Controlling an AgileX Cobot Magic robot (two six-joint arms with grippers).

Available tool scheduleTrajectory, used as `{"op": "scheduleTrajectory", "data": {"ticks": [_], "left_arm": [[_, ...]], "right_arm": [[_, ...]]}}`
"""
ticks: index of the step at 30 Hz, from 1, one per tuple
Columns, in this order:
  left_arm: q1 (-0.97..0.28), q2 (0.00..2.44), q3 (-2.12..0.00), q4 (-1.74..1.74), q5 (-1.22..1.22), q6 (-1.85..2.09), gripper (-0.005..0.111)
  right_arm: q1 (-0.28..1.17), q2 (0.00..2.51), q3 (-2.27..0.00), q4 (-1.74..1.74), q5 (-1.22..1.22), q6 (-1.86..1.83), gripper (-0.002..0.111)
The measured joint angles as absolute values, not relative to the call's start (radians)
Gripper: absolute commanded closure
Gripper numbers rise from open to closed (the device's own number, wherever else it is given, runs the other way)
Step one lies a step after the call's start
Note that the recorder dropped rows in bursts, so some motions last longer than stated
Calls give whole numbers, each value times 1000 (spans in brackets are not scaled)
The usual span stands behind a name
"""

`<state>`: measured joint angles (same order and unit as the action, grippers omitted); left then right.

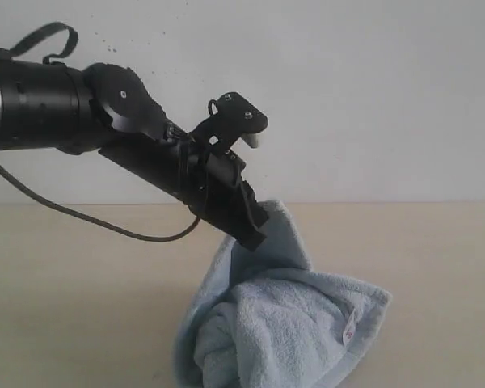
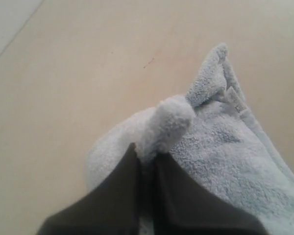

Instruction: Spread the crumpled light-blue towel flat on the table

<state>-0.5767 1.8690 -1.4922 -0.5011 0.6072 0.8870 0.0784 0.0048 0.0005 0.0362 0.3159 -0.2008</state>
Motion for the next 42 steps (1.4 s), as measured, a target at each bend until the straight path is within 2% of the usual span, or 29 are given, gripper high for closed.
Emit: {"op": "scheduleTrajectory", "data": {"ticks": [4, 14, 18, 27, 31, 34, 37, 42], "left_arm": [[-577, 1787, -1492, -412, 701, 700, 103], [-577, 1701, -1492, -395, 970, 561, 103], [-577, 1692, -1492, -379, 986, 541, 103], [-577, 1692, -1481, -371, 1020, 539, 103], [-577, 1692, -1436, -371, 998, 539, 103], [-577, 1692, -1397, -371, 957, 539, 103], [-577, 1692, -1362, -373, 920, 539, 103], [-577, 1692, -1322, -373, 877, 539, 103]], "right_arm": [[78, 5, 1, 36, 316, -201, 109], [78, 5, 1, 39, 294, -203, 109], [78, 5, 1, 150, 162, -174, 109], [78, 5, 1, 522, -131, 159, 109], [78, 3, 1, 527, -358, 472, 109], [78, 3, -39, 408, -553, 682, 109], [78, 41, -174, 151, -643, 713, 109], [80, 291, -427, -530, -473, 674, 109]]}}
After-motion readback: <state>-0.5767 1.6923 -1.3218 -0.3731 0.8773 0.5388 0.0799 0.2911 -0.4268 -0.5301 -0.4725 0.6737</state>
